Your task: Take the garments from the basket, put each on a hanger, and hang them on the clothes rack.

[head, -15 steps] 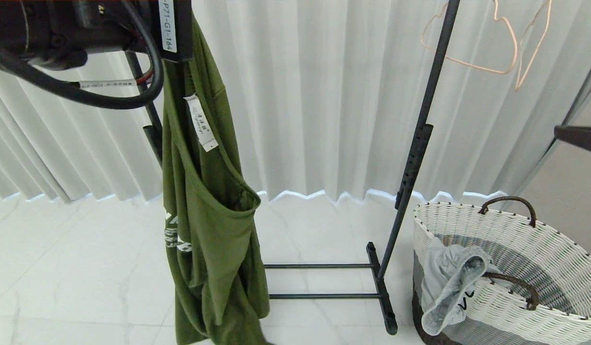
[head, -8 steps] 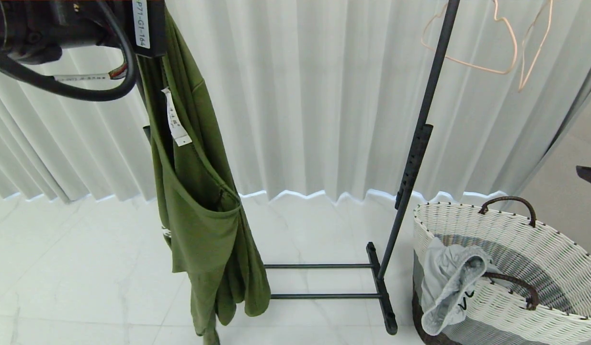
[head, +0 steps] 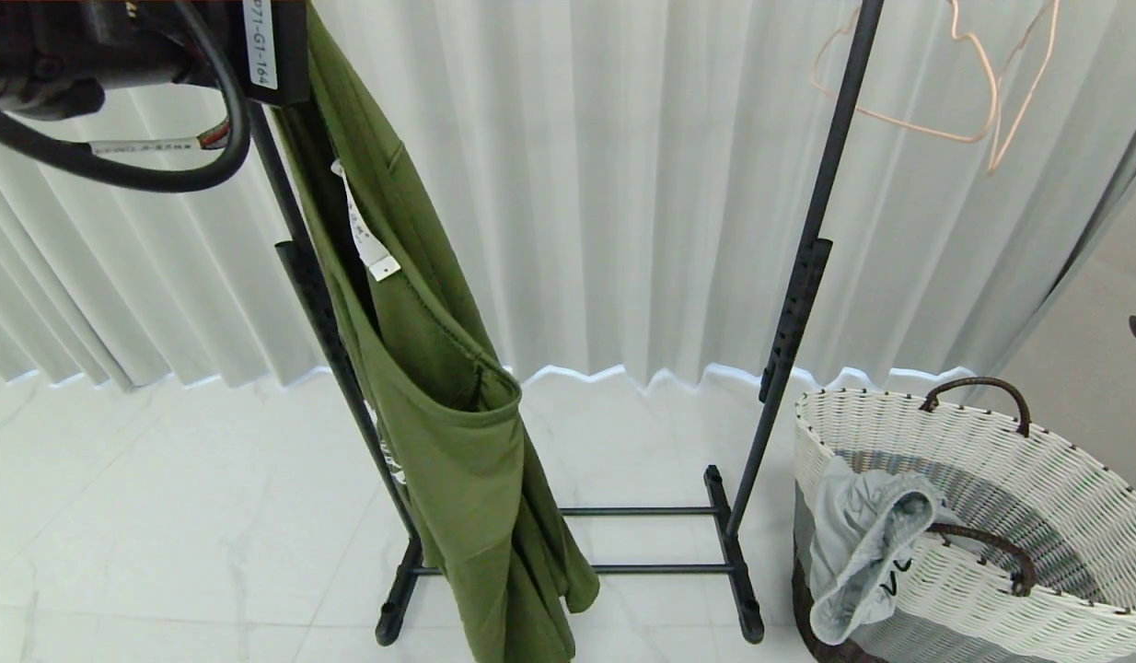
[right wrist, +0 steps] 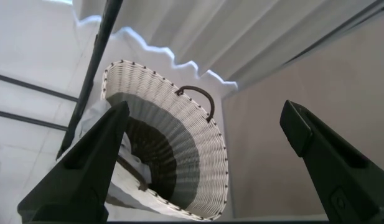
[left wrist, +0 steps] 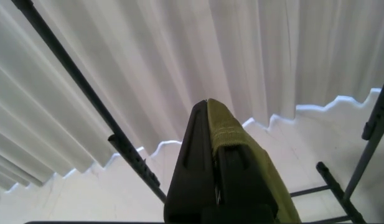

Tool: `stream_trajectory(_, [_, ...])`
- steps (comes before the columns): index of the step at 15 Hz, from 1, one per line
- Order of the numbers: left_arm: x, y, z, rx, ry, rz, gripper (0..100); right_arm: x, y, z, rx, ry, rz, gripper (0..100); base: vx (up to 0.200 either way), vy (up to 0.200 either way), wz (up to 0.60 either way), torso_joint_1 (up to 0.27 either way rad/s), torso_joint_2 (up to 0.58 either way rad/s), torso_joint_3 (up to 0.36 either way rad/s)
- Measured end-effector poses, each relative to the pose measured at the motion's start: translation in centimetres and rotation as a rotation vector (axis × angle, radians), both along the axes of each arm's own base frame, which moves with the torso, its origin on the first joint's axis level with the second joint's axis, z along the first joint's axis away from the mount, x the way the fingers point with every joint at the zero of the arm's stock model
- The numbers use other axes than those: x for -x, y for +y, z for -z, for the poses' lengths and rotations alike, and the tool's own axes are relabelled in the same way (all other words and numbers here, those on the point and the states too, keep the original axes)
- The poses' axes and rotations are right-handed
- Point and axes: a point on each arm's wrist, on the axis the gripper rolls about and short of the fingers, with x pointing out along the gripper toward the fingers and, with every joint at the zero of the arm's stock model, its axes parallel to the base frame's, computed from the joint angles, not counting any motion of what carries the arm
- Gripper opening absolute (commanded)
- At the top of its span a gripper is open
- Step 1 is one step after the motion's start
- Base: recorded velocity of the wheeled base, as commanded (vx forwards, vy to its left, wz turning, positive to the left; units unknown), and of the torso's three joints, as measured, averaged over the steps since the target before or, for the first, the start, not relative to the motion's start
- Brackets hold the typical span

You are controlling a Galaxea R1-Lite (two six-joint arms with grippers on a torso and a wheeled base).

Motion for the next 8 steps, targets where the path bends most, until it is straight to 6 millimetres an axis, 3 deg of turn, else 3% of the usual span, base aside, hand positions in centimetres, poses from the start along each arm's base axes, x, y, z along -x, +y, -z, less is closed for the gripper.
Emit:
stream_trajectory(5, [0.64, 0.47, -0.42, -0.046, -0.022, -0.002, 0, 0.51, -0.14, -0.32, -0.065, -0.023, 0.01, 100, 0.0, 0.0, 0.0, 0.0, -0.02, -0.01])
stream_trajectory(8, [0.78, 0.56, -0.47, -0.04, -0.026, 0.003, 0, 0.69, -0.19, -0.44, -0.076, -0.031, 0.01, 100, 0.0, 0.0, 0.0, 0.053, -0.22, -0.268])
